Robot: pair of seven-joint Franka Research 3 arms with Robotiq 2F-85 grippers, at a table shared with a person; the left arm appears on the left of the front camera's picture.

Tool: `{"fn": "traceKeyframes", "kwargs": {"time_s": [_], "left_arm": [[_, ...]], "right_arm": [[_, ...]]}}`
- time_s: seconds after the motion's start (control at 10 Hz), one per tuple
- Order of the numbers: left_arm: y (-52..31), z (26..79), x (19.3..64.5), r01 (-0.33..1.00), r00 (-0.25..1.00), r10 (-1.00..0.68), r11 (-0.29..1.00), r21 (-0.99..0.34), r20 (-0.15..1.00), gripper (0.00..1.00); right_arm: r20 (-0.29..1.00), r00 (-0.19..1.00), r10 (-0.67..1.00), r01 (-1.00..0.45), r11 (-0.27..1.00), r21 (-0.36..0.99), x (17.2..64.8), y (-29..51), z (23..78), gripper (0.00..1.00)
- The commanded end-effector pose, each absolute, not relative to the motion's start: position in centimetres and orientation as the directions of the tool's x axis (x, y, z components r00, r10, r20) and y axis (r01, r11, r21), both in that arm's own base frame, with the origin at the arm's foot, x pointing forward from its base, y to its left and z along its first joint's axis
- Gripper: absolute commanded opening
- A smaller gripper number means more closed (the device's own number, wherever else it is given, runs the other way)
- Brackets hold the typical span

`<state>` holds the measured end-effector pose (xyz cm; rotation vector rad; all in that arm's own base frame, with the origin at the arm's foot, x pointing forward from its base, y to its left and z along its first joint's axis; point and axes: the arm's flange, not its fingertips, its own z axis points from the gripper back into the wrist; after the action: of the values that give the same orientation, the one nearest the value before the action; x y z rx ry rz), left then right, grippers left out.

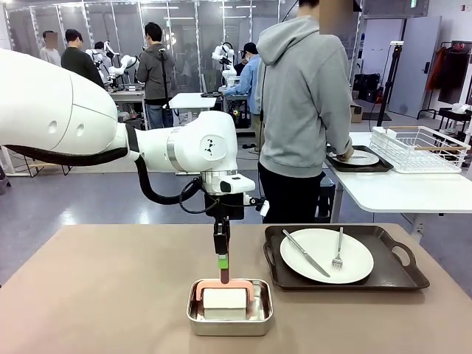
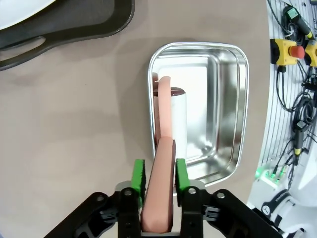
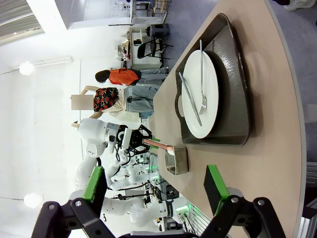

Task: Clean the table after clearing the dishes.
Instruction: When the left (or right) Handle tray is removed, use the left hand (or right hand) to clean the left (or right) side of the table with the Lint Roller.

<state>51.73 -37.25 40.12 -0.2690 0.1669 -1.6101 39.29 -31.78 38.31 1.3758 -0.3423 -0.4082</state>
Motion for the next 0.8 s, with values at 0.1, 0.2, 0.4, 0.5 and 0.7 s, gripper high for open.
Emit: {"fn": "traceKeyframes", "kwargs": {"time_s": [0.1,0.2,0.4,0.5,0.7], "left_arm": [[-37.4,40.6,51.6,0.961,-0.027,-0.999,-0.037,-0.275,0.04,0.05],[-37.4,40.7,51.7,0.961,-0.026,-0.999,-0.036,-0.274,0.041,0.0],[-37.4,41.0,51.6,0.963,-0.025,-0.999,-0.036,-0.268,0.045,0.0],[-37.2,41.2,51.6,0.963,-0.021,-0.999,-0.032,-0.268,0.044,0.02],[-35.9,45.1,51.1,0.97,0.114,-0.992,0.099,-0.22,0.057,0.0]], "right_arm": [[-0.005,0.88,-0.474,0.081,0.139,0.987,39.1,-31.7,38.7,1.0],[-0.005,0.88,-0.474,0.081,0.139,0.987,39.1,-31.7,38.7,1.0],[-0.005,0.88,-0.474,0.081,0.139,0.987,39.1,-31.7,38.7,1.0],[-0.005,0.88,-0.474,0.081,0.139,0.987,39.1,-31.7,38.7,1.0],[-0.005,0.88,-0.474,0.081,0.139,0.987,39.1,-31.7,38.7,1.0]]}}
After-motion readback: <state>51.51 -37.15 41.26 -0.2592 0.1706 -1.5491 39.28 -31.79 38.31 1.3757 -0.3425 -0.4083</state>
